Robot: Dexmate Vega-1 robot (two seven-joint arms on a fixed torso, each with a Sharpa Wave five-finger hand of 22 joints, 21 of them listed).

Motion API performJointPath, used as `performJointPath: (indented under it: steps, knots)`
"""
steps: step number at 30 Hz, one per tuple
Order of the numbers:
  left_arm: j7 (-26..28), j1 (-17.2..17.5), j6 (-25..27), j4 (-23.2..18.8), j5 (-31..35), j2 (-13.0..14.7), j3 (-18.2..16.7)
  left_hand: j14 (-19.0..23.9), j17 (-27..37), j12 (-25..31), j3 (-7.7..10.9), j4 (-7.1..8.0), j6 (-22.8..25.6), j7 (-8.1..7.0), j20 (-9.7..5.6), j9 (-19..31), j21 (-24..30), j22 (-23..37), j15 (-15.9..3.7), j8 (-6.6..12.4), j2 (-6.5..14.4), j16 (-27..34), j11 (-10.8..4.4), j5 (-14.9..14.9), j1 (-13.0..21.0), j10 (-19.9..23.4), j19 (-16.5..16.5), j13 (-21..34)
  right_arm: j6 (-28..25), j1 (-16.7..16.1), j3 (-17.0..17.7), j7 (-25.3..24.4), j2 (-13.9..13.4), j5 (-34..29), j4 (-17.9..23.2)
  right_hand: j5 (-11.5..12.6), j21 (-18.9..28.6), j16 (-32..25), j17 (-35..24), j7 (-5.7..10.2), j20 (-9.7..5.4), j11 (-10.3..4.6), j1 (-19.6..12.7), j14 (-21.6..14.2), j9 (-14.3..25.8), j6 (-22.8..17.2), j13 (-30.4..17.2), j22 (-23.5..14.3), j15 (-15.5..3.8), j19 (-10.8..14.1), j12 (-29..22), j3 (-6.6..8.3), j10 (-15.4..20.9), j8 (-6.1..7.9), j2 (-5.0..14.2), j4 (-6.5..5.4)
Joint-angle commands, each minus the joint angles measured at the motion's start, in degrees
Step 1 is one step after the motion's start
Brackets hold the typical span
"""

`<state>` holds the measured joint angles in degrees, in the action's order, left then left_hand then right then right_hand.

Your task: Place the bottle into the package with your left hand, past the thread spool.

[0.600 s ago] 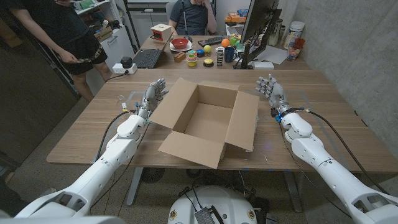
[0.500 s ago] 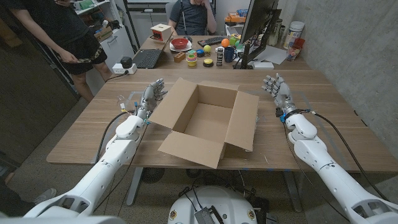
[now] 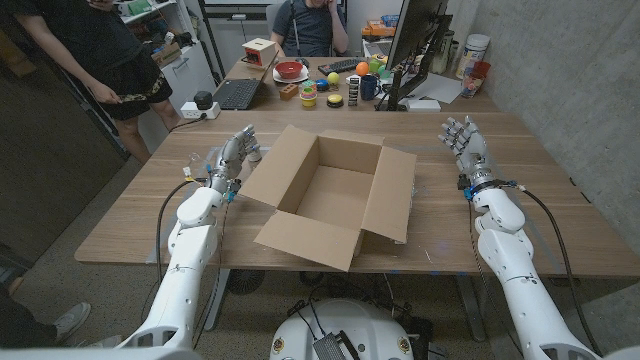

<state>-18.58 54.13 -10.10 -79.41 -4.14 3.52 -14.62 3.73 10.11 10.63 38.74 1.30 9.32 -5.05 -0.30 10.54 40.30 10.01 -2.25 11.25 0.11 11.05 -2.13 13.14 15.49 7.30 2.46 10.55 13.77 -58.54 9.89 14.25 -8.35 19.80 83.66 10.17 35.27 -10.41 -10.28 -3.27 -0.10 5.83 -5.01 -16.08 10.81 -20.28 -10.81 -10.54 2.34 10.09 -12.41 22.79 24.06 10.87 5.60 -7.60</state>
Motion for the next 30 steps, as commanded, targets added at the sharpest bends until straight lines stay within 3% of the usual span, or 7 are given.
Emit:
performJointPath:
  steps: [1,8,17,30]
  knots:
    - [-7.9,-1.6,-3.5,-3.3,19.1,-8.7,-9.7,0.6,0.1,0.4,-0.1,-1.1,0.2,-0.77,0.11,0.1,-0.2,0.1,-0.3,0.24,-1.0,0.1,-0.88,0.3,1.0,0.4,0.5,0.1,-1.7,1.4,10.2,7.0,10.4,-7.9,0.5,0.3,0.2,-0.3,-0.1,0.05,0.14,0.09,0.0,-0.5,0.1,-0.3,-0.1,-0.1,0.0,0.5,-0.1,0.34,0.4,0.26,0.88,-0.07]
    - [-9.9,-2.9,-5.7,-4.3,22.6,-11.6,-12.4,0.8,0.1,0.4,-0.63,-2.45,0.1,-1.8,-0.05,0.2,-0.4,0.1,-0.68,0.28,-2.7,0.1,-1.94,0.2,2.0,0.4,0.7,0.1,-2.2,2.9,12.7,9.0,12.6,-10.6,-0.1,0.3,0.2,-0.3,-0.1,0.09,0.19,0.12,0.0,-0.5,0.1,-0.3,-0.1,-0.1,0.01,0.5,-0.1,0.31,0.4,0.26,0.82,-0.07]
    - [-7.2,-1.2,-6.4,-11.0,32.7,-14.5,-13.0,2.1,0.1,0.7,-1.25,-4.16,1.0,-3.04,-0.16,0.2,-0.8,0.2,-1.42,0.65,-4.6,0.4,-2.72,0.2,3.4,1.7,1.0,0.2,-1.9,4.7,15.3,11.1,14.2,-12.0,-1.4,0.3,0.1,-0.3,-0.1,0.07,0.21,0.19,0.1,-0.5,0.1,-0.3,-0.1,-0.1,-0.02,0.5,-0.1,0.26,0.4,0.26,0.73,-0.09]
    - [-2.2,2.8,-7.0,-21.0,44.4,-18.0,-12.9,6.1,0.1,1.3,-1.85,-7.02,1.2,-3.21,-0.34,0.3,-1.2,0.2,-2.78,0.79,-7.0,1.1,-3.95,0.4,6.5,4.3,2.0,0.2,-0.6,6.6,18.9,13.1,15.7,-11.4,-3.7,0.3,0.0,-0.3,-0.1,0.06,0.23,0.19,0.2,-0.5,0.1,-0.3,-0.1,-0.1,-0.02,0.5,-0.1,0.2,0.4,0.26,0.66,-0.12]
